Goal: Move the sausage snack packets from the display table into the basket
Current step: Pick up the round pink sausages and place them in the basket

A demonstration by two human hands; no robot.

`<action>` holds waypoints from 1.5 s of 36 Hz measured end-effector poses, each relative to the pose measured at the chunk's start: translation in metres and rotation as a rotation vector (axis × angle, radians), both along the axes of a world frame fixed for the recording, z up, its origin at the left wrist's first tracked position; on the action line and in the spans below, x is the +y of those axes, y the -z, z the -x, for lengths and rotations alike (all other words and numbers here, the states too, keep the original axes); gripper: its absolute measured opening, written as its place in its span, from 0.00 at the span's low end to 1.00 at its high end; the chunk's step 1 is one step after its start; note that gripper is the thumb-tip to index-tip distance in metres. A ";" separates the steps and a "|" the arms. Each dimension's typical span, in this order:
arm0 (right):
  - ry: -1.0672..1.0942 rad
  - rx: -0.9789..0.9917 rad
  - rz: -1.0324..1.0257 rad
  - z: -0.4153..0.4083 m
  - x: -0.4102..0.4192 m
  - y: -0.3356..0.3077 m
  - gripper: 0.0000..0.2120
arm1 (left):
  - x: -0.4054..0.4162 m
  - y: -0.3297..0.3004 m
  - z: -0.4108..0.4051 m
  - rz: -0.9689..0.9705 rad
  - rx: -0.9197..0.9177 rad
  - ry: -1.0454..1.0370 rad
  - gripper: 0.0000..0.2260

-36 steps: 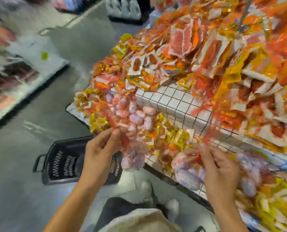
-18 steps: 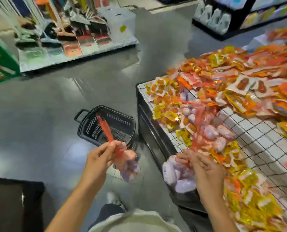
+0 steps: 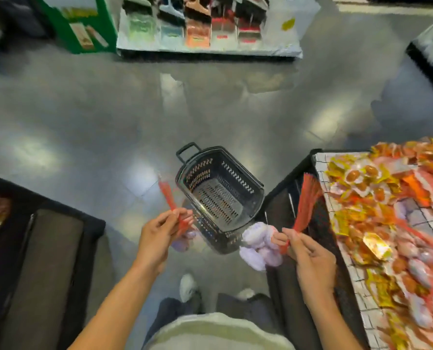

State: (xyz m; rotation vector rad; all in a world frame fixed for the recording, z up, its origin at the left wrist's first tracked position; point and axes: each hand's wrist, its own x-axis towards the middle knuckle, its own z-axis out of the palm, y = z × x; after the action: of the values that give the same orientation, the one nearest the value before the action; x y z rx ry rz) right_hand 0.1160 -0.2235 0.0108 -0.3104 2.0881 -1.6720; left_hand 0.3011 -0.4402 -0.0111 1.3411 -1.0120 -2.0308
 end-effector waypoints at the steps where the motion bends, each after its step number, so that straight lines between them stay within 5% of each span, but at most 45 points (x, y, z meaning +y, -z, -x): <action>1: -0.004 -0.011 0.000 0.005 -0.008 0.003 0.10 | -0.007 0.003 0.002 -0.005 -0.017 -0.006 0.10; 20: -0.040 -0.251 -0.230 0.166 -0.129 0.142 0.11 | -0.076 0.115 0.172 -0.060 -0.317 -0.012 0.09; 27: 0.110 -0.411 -0.288 0.199 -0.176 0.240 0.12 | -0.088 0.231 0.228 -0.128 -0.437 -0.087 0.07; 33: 0.128 -0.375 -0.357 0.213 -0.210 0.356 0.13 | -0.102 0.362 0.259 -0.203 -0.442 -0.077 0.15; 43: 0.037 -0.432 -0.358 0.232 -0.237 0.548 0.10 | -0.109 0.550 0.275 -0.299 -0.587 -0.081 0.07; 54: 0.042 -0.283 -0.518 0.249 -0.243 0.712 0.13 | -0.092 0.693 0.289 -0.361 -0.822 0.072 0.13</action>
State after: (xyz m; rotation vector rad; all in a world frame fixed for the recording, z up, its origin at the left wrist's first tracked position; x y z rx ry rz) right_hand -0.1327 -0.4669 -0.7009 0.1286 2.2160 -1.0607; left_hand 0.0118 -0.5320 -0.7039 2.4749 -1.0307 -1.7650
